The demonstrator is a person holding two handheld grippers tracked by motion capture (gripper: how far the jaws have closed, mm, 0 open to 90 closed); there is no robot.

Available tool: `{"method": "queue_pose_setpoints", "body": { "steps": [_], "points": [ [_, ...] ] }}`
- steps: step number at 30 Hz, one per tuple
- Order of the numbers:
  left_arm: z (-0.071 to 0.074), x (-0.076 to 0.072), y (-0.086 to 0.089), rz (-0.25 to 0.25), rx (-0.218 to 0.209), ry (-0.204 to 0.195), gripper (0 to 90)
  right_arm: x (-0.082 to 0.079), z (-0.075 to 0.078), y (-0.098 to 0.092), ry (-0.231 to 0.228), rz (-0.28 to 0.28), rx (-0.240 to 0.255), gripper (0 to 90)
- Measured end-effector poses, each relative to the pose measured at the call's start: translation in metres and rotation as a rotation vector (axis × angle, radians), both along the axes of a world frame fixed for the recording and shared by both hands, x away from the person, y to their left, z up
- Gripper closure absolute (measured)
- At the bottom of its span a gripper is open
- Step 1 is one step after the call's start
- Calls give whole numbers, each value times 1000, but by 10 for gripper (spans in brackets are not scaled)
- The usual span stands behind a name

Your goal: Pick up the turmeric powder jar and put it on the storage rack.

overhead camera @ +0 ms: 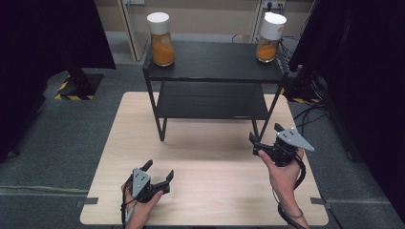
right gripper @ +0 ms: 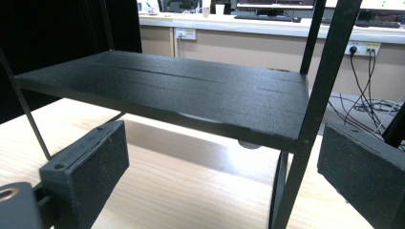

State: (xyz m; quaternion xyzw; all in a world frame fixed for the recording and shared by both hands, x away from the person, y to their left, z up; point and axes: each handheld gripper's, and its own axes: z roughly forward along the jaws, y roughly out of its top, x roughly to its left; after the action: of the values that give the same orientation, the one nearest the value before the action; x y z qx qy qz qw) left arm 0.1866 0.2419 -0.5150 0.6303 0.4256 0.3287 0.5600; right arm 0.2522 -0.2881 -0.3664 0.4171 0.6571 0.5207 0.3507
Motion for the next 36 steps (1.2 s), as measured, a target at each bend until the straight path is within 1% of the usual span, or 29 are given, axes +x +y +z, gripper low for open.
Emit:
{"method": "queue_pose_setpoints", "body": {
  "steps": [12,21,28,36],
  "points": [
    [0,0,-1,4,-1,-2,102,-9,-17,-4,22,2,5,37],
    [0,-1,-1,5,0,-3,102,-17,-32,-4,45,12,-6,37],
    [0,-1,-1,6,2,-4,102,-23,-46,-2,72,22,-18,37],
    [-1,-1,-1,8,0,-4,102,-28,-65,0,116,34,-28,37]
  ]
}}
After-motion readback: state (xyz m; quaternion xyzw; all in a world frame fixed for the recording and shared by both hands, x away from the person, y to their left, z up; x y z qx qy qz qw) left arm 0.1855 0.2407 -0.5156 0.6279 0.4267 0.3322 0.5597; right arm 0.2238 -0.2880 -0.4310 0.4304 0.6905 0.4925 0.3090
